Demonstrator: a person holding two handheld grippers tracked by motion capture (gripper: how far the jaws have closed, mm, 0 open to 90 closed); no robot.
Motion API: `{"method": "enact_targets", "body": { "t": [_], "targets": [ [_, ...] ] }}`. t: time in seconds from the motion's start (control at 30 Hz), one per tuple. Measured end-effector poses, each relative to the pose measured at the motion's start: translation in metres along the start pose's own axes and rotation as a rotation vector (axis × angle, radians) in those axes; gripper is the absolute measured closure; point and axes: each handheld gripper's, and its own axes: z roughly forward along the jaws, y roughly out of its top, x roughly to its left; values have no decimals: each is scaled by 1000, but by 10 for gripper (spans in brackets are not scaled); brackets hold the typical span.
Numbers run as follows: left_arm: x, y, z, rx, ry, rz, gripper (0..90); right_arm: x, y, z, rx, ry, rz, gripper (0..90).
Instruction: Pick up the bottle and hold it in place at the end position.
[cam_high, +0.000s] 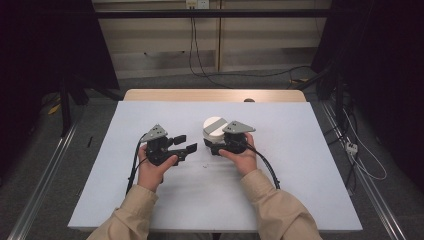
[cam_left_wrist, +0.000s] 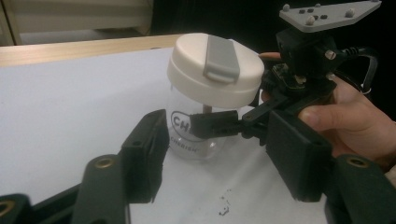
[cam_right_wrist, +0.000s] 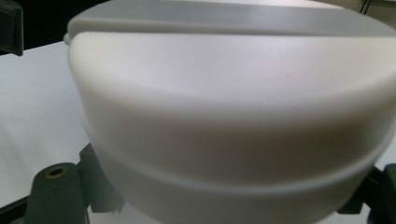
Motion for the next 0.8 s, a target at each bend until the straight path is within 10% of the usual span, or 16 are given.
{"method": "enact_targets", "body": {
  "t": [0.8],
  "targets": [
    [-3,19,25,68,-37,26,864,0,0,0,4,0,-2,187]
  ]
}}
